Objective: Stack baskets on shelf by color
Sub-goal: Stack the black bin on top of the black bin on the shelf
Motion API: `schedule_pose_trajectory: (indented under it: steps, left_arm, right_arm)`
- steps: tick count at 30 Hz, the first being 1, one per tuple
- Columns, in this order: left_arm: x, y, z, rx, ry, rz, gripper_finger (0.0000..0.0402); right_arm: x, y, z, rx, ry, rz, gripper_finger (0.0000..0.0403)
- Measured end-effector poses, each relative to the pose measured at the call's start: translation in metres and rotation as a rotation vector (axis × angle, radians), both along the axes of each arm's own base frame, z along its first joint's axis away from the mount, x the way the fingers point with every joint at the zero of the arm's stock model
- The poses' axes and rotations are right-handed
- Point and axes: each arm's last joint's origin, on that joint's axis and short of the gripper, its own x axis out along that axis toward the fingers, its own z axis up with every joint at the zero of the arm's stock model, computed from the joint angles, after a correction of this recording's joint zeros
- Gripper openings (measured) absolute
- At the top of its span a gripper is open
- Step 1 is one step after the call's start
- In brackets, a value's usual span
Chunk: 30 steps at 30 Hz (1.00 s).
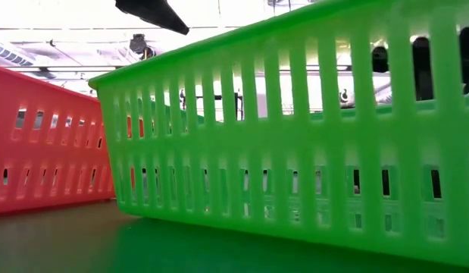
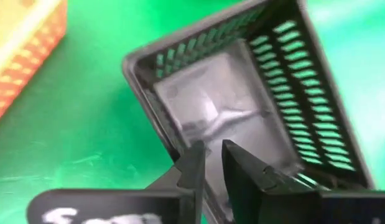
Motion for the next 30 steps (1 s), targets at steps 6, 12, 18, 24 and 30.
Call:
schedule_pose_trajectory:
  steps: [6,12,18,24,30]
  left_arm:
    - [0.000,0.000,0.000,0.000,0.001,0.000,0.0131]
    - [0.000,0.000,0.000,0.001,0.002,0.001,0.0131]
    - [0.000,0.000,0.000,-0.001,0.002,0.002,0.0131]
    - [0.000,0.000,0.000,-0.003,-0.005,0.002,0.0131]
    - [0.000,0.000,0.001,-0.003,-0.009,0.002,0.0131]
  right_arm:
    - [-0.005,0.006,0.008,-0.036,-0.068,-0.018,0.0091]
    - [-0.011,0.005,0.013,-0.043,-0.040,-0.015,0.0129]
    - [-0.012,0.006,0.003,-0.085,0.029,0.039,0.0135]
    - [-0.004,0.002,0.000,-0.112,0.004,0.073,0.0117]
    - [0.001,-0.006,-0.002,-0.149,-0.013,0.107,0.0043]
